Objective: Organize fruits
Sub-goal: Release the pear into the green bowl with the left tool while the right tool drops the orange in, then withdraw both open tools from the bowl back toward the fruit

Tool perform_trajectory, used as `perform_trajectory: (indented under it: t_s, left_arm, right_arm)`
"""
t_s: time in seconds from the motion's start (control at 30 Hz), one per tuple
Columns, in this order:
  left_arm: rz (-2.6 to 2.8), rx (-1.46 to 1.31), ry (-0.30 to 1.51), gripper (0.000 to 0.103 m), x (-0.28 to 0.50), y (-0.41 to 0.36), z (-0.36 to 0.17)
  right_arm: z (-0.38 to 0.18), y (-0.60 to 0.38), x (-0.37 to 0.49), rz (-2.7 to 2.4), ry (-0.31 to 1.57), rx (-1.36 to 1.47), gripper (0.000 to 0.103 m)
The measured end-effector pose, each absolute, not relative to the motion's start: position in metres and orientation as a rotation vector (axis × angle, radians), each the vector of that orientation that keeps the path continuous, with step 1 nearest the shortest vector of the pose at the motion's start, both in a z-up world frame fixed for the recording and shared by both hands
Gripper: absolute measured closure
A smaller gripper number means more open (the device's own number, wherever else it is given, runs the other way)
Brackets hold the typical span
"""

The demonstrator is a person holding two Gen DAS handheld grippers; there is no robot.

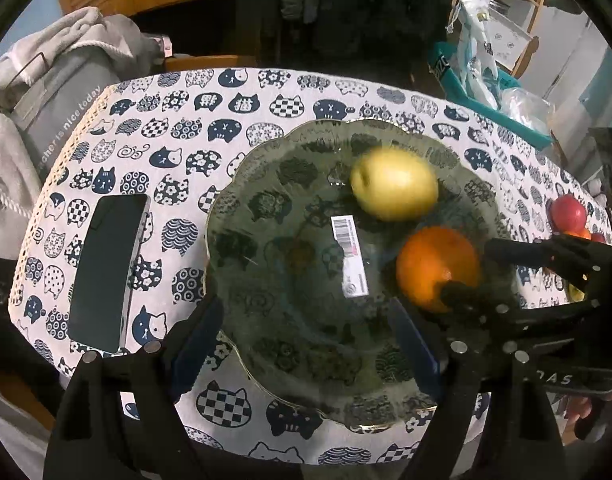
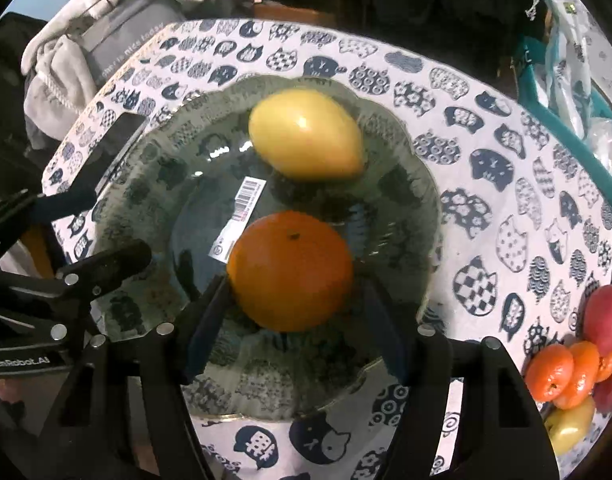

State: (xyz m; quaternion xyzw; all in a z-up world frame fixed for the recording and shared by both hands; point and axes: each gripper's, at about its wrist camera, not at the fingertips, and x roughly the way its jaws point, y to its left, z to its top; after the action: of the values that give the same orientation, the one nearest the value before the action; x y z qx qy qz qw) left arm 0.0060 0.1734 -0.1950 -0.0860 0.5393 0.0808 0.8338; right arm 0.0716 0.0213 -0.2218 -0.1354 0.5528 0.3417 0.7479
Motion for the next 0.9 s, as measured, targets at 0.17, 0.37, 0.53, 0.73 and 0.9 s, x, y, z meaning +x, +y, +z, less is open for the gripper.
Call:
perform_trajectory:
  t_s: [0.17,0.37,0.53,0.73,0.9]
  left_arm:
    - [0.165,-0.194,1.102,0.017,0.004,0.171,-0.178]
    - [0.155,-0.172,1.052,0.017,0.0,0.159,-0.158]
    - [0.135,-0.163,1.014,0.017,-0.002,0.148,-0.141]
    - [0.11,-0.148,0.963,0.017,-0.002,0.132,-0.117]
    - [0.066,-0.149,0.921,0.017,-0.002,0.114,-0.095]
  right_arm:
    - [-0.199,0.01,0.071,0.745,1.133,-0.273,0.034]
    - [-0.169,0.0,0.071,0.717,1.044,-0.254,0.034]
    - [-0.142,-0.012,0.07,0.682,0.972,-0.231,0.033]
    - [-0.104,-0.035,0.07,0.64,0.878,-0.171,0.033]
    - [-0.08,-0.057,0.068,0.612,0.832,-0.132,0.031]
